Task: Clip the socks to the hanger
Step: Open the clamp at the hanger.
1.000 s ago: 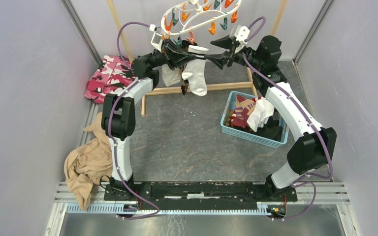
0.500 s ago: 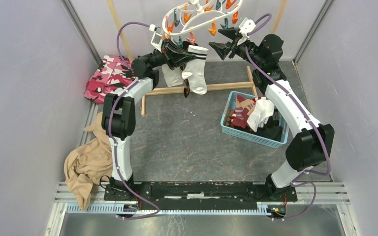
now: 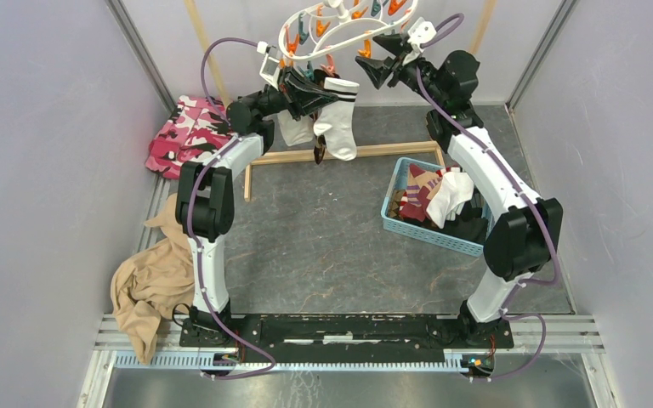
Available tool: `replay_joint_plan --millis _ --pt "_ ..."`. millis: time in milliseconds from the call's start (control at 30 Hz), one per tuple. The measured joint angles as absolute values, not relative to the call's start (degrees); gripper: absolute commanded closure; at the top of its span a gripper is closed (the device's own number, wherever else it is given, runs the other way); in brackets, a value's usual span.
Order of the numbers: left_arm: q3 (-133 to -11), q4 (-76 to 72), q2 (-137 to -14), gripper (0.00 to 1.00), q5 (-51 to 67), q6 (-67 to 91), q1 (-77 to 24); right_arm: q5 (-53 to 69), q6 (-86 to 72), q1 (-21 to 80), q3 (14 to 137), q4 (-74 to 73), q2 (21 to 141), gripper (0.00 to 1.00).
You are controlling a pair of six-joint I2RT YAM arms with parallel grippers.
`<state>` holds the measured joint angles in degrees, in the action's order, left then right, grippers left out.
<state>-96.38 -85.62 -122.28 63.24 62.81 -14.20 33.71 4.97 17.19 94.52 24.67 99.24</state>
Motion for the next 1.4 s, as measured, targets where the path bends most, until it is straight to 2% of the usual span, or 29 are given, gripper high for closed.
replay_joint_plan --millis 267,400,700,867,1100,1400 --pt "-96.5 -85.6 -122.3 0.98 63.2 62.8 -13.5 32.9 4.7 18.7 97.7 25.7 101.8 0.47" --pt "-96.6 -85.7 -122.3 0.98 63.2 62.8 -13.2 32.9 4.8 18.9 97.8 25.9 102.1 0.55" --pt "-96.6 -85.7 -122.3 0.98 63.2 62.8 -13.1 32.7 4.6 18.9 98.3 25.9 102.1 0.81" --pt "-96.6 -85.7 -122.3 0.98 63.2 62.9 -13.1 32.7 3.2 19.0 98.5 25.7 102.1 0.91" --pt "-92.1 -84.0 -119.6 0.98 62.8 61.3 -13.6 32.1 -2.5 19.0 99.2 24.4 102.1 0.97" --pt "-77.8 -68.1 -105.1 0.98 59.4 42.6 -17.0 29.4 -5.9 19.4 98.5 22.4 101.0 0.98"
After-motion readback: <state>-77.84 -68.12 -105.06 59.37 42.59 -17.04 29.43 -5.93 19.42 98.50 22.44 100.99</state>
